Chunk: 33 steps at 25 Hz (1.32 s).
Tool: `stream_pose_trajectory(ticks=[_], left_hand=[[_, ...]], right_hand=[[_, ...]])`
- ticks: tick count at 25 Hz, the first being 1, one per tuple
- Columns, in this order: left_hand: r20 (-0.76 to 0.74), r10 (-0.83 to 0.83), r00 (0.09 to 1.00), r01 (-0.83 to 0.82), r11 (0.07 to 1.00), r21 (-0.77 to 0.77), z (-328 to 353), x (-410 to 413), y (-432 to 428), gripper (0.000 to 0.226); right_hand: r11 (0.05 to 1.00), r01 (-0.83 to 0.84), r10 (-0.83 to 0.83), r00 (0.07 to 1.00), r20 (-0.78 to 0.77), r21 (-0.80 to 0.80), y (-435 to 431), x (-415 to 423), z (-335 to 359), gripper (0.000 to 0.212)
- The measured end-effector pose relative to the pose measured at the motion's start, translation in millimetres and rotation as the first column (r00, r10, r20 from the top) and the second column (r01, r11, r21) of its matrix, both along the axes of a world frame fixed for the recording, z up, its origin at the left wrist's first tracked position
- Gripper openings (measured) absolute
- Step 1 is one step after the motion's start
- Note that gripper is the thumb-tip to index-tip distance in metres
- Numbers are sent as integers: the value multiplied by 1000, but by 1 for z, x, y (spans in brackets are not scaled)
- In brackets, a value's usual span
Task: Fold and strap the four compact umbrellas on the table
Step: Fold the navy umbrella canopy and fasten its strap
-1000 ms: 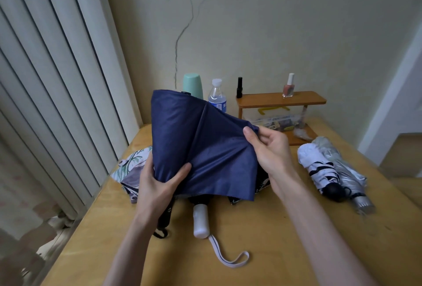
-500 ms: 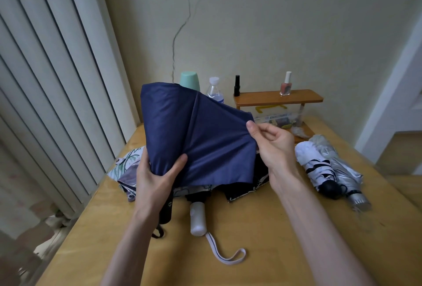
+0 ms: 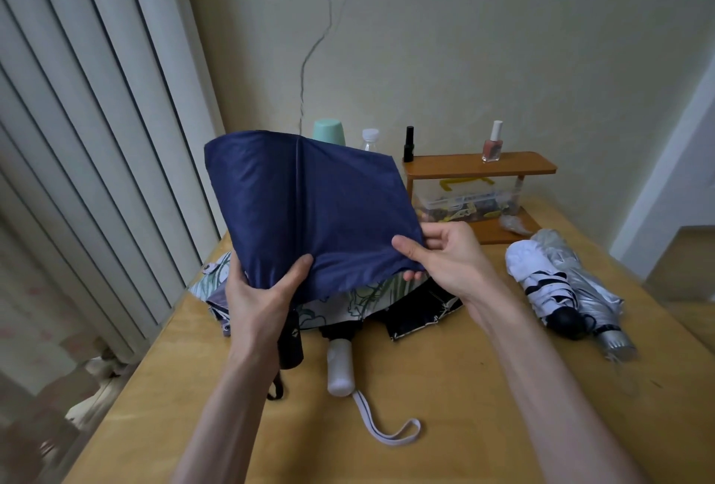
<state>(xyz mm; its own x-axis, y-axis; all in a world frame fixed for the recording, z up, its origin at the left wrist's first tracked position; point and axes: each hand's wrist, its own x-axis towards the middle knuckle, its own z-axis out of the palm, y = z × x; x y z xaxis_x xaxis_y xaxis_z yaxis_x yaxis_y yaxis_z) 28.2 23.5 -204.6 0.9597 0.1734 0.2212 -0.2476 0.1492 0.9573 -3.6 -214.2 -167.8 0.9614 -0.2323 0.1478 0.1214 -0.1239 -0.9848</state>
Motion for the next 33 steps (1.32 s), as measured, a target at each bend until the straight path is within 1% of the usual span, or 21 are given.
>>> stream_pose_trajectory(ticks=[2,3,5,7,10,12,13,15,16,17,19,20,21,22,26,29,33], left_hand=[[-4,-39,999,39,997,62,0,0,6,66],[-1,-53,999,53,993,103,0,0,10,67],[12,-78,997,74,978,195,1,1,17,71],[17,-111,994,103,960,261,1,1,21,75],[26,-119,993,107,956,273,1,1,18,79],[42,-100,994,87,965,249,1,-1,13,75],[47,-99,994,85,966,243,1,-1,12,73],[43,-115,992,100,961,257,1,-1,13,73],[43,-127,991,110,955,276,1,-2,16,76],[42,-136,990,117,948,297,1,-2,20,78],[39,-150,988,130,937,324,2,-3,25,78],[36,-160,986,139,933,333,3,-3,27,74],[33,-172,985,150,928,342,3,-4,30,70],[30,-181,983,159,922,354,4,-4,32,69],[34,-197,980,169,906,387,2,1,41,75],[43,-198,979,164,899,405,2,1,38,73],[39,-175,984,145,907,396,3,-1,32,79]], right_hand=[[1000,-26,26,999,37,-4,-1,-1,0,10],[999,-11,9,998,57,39,-1,-3,2,12],[989,54,-66,995,82,140,-1,-4,4,23],[976,109,-128,987,94,187,-1,-3,5,24],[956,211,-240,962,132,203,-4,0,2,17],[951,222,-261,949,174,217,-5,1,2,14],[961,184,-225,954,199,204,-6,1,3,16],[989,45,-79,968,237,144,-11,-2,7,26],[995,-21,-3,971,238,99,-14,-4,9,28],[998,-63,55,972,229,28,-17,-6,11,25],[984,-85,113,977,181,-154,-22,-8,12,16],[972,-88,123,981,153,-219,-24,-9,12,14],[964,-91,126,984,129,-251,-25,-10,12,14],[962,-87,119,986,113,-259,-27,-11,13,15],[966,-80,87,996,19,-246,-36,-13,15,20],[962,-80,79,997,-12,-260,-35,-14,15,22],[963,-150,145,989,-40,-222,-32,-17,15,24]])
